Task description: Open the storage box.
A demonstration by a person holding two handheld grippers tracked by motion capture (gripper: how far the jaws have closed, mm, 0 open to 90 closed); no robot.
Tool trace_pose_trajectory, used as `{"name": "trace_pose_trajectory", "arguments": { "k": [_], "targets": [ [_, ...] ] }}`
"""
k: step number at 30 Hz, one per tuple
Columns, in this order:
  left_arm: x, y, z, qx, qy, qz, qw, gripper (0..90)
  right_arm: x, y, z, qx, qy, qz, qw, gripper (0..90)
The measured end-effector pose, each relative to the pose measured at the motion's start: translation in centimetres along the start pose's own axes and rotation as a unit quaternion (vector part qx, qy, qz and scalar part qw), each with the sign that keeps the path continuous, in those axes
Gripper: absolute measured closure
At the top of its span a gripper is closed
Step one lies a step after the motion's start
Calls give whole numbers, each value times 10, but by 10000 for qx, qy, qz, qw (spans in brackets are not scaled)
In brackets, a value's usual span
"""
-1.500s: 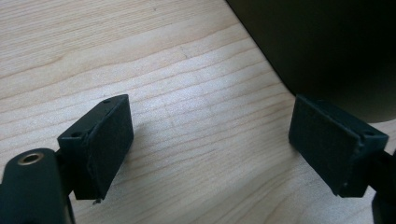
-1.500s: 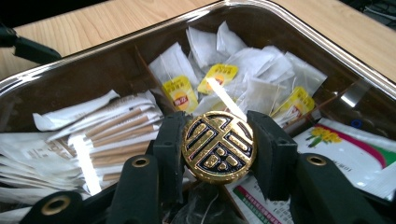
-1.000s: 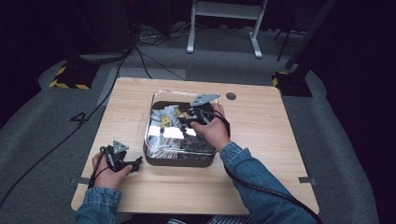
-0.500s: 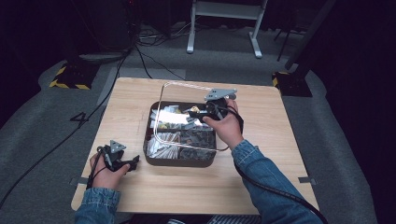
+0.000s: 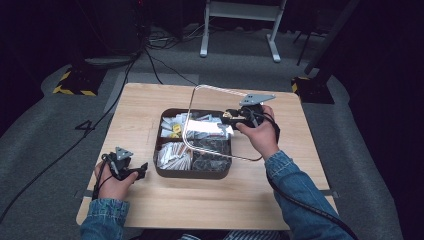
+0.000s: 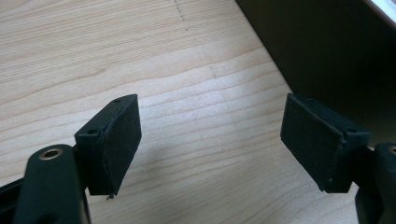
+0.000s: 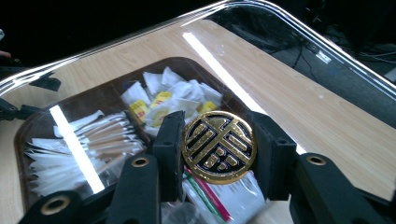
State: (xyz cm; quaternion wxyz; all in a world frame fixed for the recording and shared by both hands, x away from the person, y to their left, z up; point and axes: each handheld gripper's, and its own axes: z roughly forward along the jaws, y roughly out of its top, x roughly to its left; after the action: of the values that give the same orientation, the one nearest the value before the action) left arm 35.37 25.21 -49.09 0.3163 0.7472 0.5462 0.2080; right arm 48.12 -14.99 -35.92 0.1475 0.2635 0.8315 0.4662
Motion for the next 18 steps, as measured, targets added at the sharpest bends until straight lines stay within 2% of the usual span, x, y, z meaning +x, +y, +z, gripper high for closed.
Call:
{"name": "trace_pose_trajectory", "arguments": {
  "k": [12,18],
  "targets": [
    [-2,3,3,32,-13,36,10000,209,-35,-21,-36,58,-363,315,9988,588],
    [-3,2,5,53,-8,84,10000,208,-48,-28,-45,88,-487,460,9977,588]
  ]
}}
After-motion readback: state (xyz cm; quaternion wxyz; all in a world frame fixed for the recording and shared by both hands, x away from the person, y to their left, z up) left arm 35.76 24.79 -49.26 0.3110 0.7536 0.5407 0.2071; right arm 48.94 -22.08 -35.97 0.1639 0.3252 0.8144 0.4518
